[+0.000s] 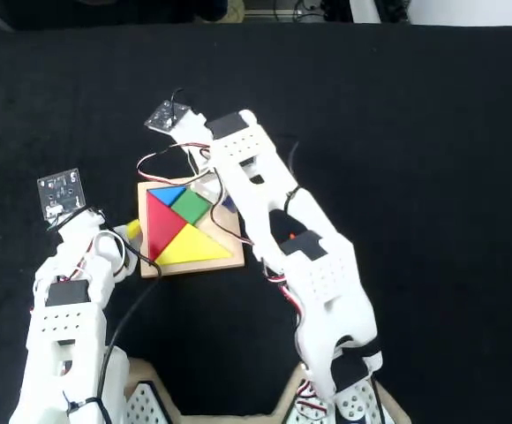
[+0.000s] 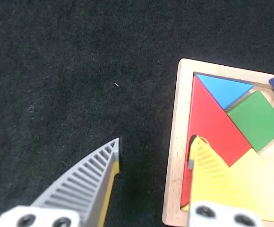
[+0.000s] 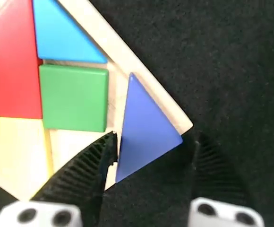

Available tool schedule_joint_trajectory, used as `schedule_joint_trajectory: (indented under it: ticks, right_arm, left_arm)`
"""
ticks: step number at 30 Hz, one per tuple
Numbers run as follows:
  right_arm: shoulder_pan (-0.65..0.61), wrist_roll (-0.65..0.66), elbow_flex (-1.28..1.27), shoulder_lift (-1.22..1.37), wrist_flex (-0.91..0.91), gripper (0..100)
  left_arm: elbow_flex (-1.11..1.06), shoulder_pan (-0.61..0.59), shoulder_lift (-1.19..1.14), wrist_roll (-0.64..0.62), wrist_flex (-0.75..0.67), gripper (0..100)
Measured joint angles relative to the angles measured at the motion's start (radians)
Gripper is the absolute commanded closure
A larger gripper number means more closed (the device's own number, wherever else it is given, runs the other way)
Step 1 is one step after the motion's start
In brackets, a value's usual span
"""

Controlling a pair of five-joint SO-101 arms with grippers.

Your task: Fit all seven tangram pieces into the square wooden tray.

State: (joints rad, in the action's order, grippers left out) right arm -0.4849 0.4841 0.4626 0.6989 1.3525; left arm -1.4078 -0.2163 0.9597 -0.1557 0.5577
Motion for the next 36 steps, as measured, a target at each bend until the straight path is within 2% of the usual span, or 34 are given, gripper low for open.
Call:
schedule_joint_trajectory:
  ticks: [6, 12, 23, 29, 32, 34, 36]
  right_arm:
    - [-0.002, 0.0, 0.0, 0.0, 0.002, 74.9]
    - [-0.017, 0.041, 0.0, 0.0, 0.054, 83.9]
    - [-0.041, 0.044, 0.0, -0.009, 0.081, 82.2]
    - [-0.038, 0.044, 0.0, -0.133, 0.146, 82.5]
    - [0.002, 0.044, 0.0, -0.19, 0.184, 82.8]
    - [0.012, 0.043, -0.017, -0.199, 0.186, 88.3]
    - [-0.009, 0.043, -0.072, -0.199, 0.158, 98.2]
  left_arm:
    - [0.0, 0.0, 0.0, 0.0, 0.0, 75]
    - [0.0, 0.0, 0.0, 0.0, 0.0, 75]
    - [0.0, 0.0, 0.0, 0.0, 0.0, 75]
    - [0.0, 0.0, 0.0, 0.0, 0.0, 75]
    - [0.0, 0.0, 0.0, 0.0, 0.0, 75]
    - [0.0, 0.0, 0.0, 0.0, 0.0, 75]
    - [0.0, 0.0, 0.0, 0.0, 0.0, 75]
